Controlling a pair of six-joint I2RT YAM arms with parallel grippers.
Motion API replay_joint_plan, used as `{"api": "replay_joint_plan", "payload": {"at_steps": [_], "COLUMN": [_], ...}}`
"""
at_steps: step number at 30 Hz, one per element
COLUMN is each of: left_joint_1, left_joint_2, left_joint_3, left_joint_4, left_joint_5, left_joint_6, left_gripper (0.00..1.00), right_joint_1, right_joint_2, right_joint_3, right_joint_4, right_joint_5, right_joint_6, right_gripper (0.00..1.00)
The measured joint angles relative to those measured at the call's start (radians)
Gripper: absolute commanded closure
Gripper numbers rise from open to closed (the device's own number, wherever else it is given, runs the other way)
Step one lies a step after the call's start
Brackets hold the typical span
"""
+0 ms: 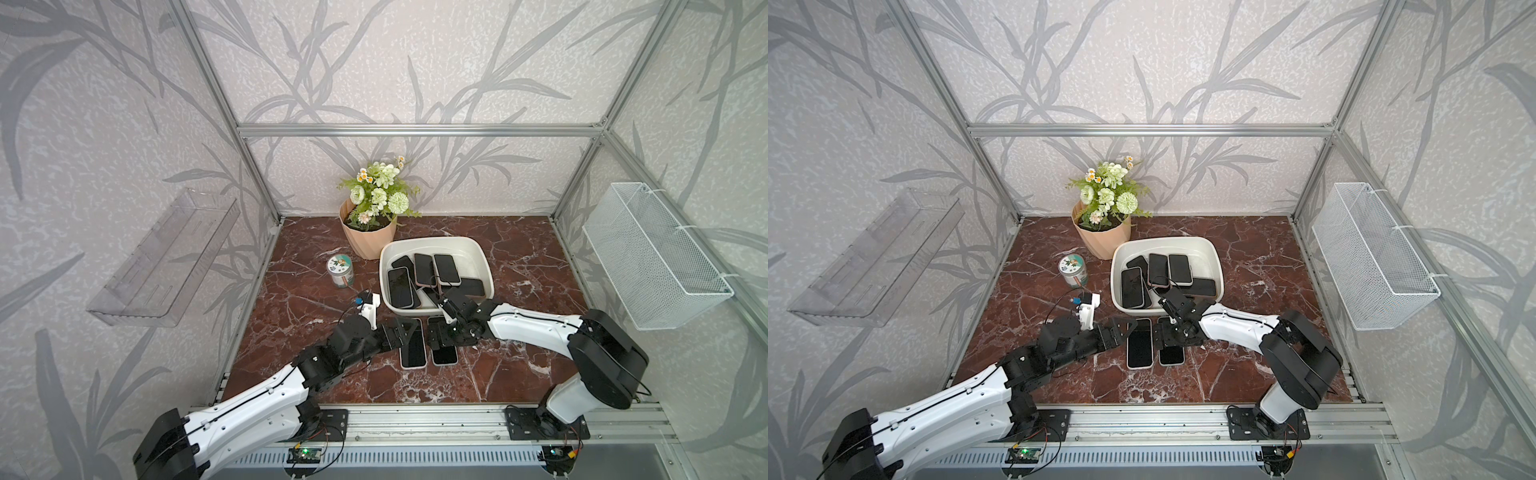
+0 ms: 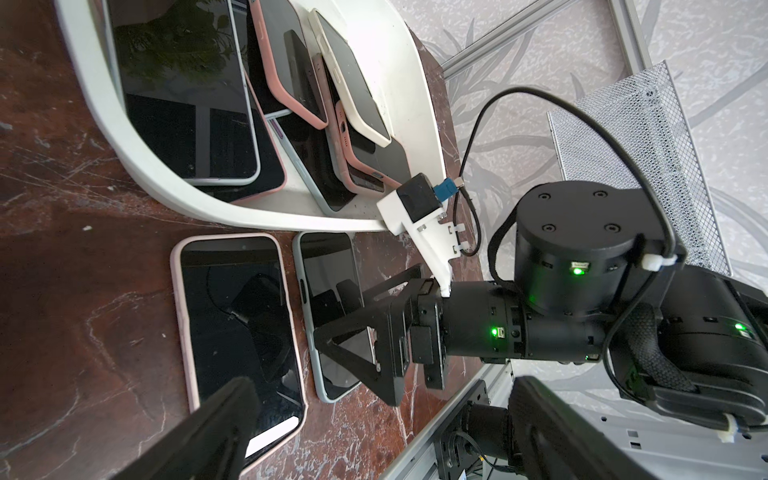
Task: Take the phone out of the storage box
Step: Place the phone at the center of the board.
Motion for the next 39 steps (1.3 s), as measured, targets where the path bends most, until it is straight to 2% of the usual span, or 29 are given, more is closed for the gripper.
{"api": "replay_joint_plan", "payload": {"at_steps": [13,18,22,27,30,32,36,39], "left_joint_1": [0.0,0.0,0.0,0.0,0.001,0.003,0.013,0.024], "left_joint_2": [-0.013,-0.023,-0.024,-0.024,-0.026,-0.031,-0.053,-0.064], "left_joint_3": [0.0,0.0,0.0,0.0,0.0,0.0,0.0,0.0], "left_joint_4": [-0.026,-0.029,-0.028,-0.023,-0.024,-0.025,-0.027,-0.035], "left_joint_5": [-0.007,-0.016,-0.019,-0.022,-0.022,-0.023,-0.026,-0.025], "left_joint_6": [0.0,0.001,0.001,0.001,0.002,0.004,0.011,0.019], "left_gripper": [0.0,0.0,0.0,0.0,0.0,0.0,0.0,0.0], "right_joint_1": [0.0,0.0,0.001,-0.005,-0.051,-0.125,-0.286,-0.332], "right_joint_2": [0.018,-0.022,-0.157,-0.305,-0.343,-0.33,-0.198,-0.05], "right_joint_3": [0.0,0.0,0.008,0.15,0.273,0.353,0.499,0.602], "right_joint_4": [0.095,0.03,-0.074,-0.23,-0.294,-0.339,-0.41,-0.462], "right_joint_5": [-0.114,-0.053,0.012,0.097,0.121,0.114,0.075,0.066], "right_joint_6": [0.04,0.032,0.015,-0.039,-0.099,-0.138,-0.208,-0.252], "right_gripper": [0.01,0.01,0.01,0.01,0.01,0.01,0.01,0.01]}}
